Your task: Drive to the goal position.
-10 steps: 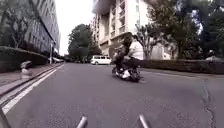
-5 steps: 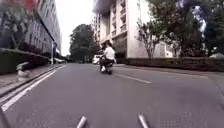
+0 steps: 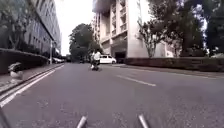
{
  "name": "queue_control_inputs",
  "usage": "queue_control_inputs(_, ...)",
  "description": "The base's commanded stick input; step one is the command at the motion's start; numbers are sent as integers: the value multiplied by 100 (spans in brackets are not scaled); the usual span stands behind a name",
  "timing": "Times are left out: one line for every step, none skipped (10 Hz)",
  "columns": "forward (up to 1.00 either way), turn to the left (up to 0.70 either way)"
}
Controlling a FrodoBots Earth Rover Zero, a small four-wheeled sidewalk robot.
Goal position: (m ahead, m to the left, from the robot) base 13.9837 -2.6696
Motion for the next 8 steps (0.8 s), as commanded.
queue_control_inputs(70, 0)
queue_control_inputs(70, 0)
queue_control_inputs(70, 0)
queue_control_inputs(70, 0)
queue_control_inputs(70, 0)
queue_control_inputs(70, 0)
queue_control_inputs(70, 0)
queue_control_inputs(70, 0)
